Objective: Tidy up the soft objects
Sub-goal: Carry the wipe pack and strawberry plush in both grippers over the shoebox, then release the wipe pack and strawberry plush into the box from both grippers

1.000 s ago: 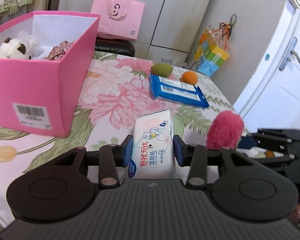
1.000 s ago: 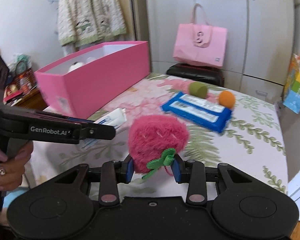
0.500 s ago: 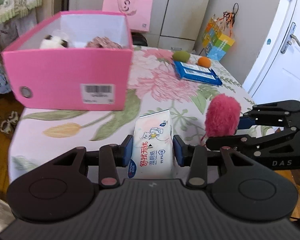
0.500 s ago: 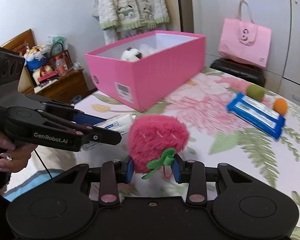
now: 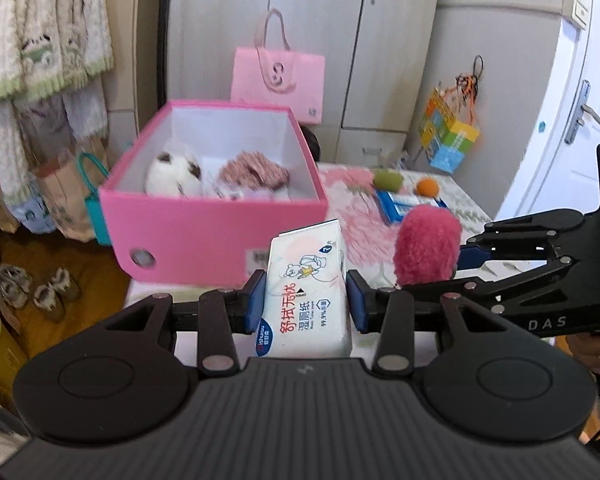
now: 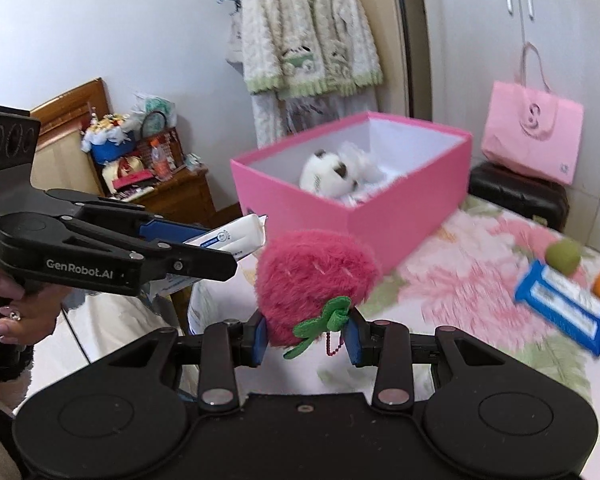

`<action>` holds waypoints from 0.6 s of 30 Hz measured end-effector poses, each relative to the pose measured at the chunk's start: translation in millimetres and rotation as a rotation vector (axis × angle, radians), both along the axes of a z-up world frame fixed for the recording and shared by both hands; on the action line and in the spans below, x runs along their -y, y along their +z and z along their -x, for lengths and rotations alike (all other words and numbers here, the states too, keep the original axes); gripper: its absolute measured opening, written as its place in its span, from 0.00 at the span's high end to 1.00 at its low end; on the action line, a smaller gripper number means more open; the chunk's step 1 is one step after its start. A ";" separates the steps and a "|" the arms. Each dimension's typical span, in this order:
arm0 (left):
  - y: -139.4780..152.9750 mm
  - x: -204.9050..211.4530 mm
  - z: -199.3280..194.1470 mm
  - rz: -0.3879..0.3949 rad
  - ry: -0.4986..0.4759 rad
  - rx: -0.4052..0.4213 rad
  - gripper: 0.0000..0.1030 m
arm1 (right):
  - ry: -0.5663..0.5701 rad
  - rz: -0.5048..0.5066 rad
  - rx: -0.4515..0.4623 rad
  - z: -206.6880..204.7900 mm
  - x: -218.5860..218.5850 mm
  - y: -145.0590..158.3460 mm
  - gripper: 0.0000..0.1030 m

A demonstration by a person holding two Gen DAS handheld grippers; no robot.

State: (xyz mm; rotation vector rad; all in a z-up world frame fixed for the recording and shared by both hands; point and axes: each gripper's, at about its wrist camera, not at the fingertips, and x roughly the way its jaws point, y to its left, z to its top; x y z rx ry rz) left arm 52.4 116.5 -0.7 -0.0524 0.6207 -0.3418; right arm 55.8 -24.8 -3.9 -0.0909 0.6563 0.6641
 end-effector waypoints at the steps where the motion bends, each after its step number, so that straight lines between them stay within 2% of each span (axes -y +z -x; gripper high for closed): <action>1: 3.9 -2.1 -2.0 -0.001 0.002 0.011 0.60 | 0.002 -0.002 0.009 -1.9 -2.3 3.4 0.59; 12: 33.9 -23.0 -49.3 0.095 0.038 0.107 0.60 | 0.012 -0.028 0.094 -55.1 -19.6 41.0 0.59; 16: 38.6 -24.8 -85.2 0.111 0.032 0.120 0.60 | -0.015 0.031 0.156 -90.6 -26.7 44.5 0.59; 18: 37.1 -24.3 -108.5 0.115 0.038 0.105 0.60 | -0.022 0.057 0.141 -115.0 -29.9 43.1 0.59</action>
